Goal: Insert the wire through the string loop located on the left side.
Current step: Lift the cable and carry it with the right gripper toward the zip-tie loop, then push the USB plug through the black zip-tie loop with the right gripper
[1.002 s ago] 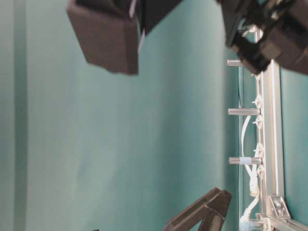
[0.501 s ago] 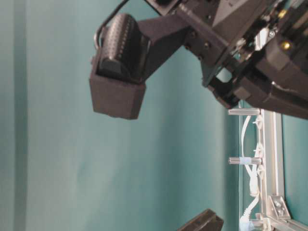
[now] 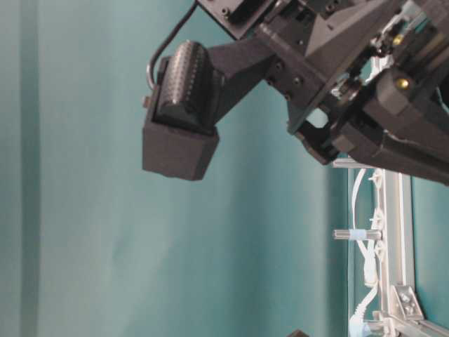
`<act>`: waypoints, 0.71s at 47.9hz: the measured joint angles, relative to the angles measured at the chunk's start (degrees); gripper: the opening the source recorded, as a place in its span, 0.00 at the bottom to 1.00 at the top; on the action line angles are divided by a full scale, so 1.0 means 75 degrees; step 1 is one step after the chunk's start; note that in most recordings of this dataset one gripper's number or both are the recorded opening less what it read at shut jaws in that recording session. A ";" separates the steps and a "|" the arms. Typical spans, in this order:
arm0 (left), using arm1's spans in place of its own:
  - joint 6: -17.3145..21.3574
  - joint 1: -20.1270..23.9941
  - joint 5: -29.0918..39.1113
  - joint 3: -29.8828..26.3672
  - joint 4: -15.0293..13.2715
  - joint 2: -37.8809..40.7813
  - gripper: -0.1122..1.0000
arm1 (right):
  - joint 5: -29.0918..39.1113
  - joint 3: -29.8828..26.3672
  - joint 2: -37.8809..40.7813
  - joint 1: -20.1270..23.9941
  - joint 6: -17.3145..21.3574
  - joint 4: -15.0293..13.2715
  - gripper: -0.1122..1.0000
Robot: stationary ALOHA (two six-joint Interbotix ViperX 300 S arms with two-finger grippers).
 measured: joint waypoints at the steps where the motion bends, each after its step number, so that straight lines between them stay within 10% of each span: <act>1: 0.0000 -0.0012 0.0012 0.0012 0.0000 -0.0023 0.72 | 0.0000 0.0000 0.0000 -0.0012 0.0000 0.0000 0.19; 34: -0.0152 -0.0059 0.0211 0.0152 0.0000 -0.0316 0.72 | 0.0000 0.0000 0.0000 -0.0070 -0.0012 -0.0059 0.19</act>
